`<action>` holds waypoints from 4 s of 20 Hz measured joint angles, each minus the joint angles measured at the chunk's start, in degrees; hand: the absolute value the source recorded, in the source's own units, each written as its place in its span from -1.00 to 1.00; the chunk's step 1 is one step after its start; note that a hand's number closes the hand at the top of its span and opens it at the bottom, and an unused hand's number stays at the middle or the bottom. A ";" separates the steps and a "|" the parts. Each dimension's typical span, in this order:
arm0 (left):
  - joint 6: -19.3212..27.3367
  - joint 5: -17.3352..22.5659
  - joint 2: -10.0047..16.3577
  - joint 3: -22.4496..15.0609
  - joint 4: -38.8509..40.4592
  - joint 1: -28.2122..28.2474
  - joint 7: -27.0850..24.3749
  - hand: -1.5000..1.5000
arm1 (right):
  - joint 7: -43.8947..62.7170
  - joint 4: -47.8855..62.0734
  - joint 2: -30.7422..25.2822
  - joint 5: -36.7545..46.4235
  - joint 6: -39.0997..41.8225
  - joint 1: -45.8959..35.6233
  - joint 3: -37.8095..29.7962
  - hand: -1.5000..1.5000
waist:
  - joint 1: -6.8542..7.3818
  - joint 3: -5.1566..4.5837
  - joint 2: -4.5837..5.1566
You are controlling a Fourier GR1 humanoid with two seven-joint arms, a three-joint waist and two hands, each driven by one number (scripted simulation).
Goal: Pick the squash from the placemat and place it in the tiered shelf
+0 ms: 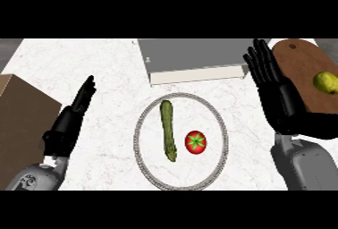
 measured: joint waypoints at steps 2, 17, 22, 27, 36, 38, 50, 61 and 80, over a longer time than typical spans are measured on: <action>-0.51 1.08 -0.49 1.02 0.91 1.12 1.11 0.00 | 0.72 0.07 -0.23 1.67 -1.25 0.11 -0.38 1.00 | -0.11 -0.09 -0.41; -5.98 13.93 -3.63 8.72 10.50 6.73 10.46 0.00 | 7.16 4.43 -4.97 17.18 -8.89 15.23 0.99 -1.00 | -0.78 -0.06 -1.15; -7.45 14.36 -3.73 10.00 11.52 6.93 10.41 0.00 | 13.93 -4.85 -8.31 15.31 -1.39 16.61 3.87 -1.00 | -0.85 0.00 -1.39; -8.17 14.29 -3.71 10.89 12.13 6.30 11.22 0.00 | 27.56 -12.29 -9.26 15.99 3.12 12.33 8.18 -1.00 | -0.48 -0.04 -1.38; -9.27 13.16 -4.54 11.29 12.69 6.05 10.68 0.00 | 54.96 -12.16 -2.31 27.06 3.03 -3.19 16.27 -1.00 | 0.18 -0.02 -1.34; -8.75 12.60 -4.92 11.04 12.33 5.78 11.42 0.00 | 58.00 -9.02 0.20 30.34 2.62 -6.76 17.62 -1.00 | 0.34 0.02 -1.33; -10.32 11.93 -5.24 13.07 14.02 5.26 11.24 0.00 | 63.28 6.53 10.90 38.28 4.90 -15.70 21.07 -1.00 | 0.11 0.14 -1.31; -10.18 10.62 -6.41 13.48 12.19 6.18 12.17 0.00 | 64.65 13.40 12.16 41.85 5.15 -16.00 23.40 -1.00 | -0.03 0.10 -1.34; -11.75 8.78 -7.76 15.37 11.66 6.57 12.82 0.00 | 63.00 25.50 12.41 45.13 -1.41 -15.36 29.44 -1.00 | 0.22 0.10 -1.24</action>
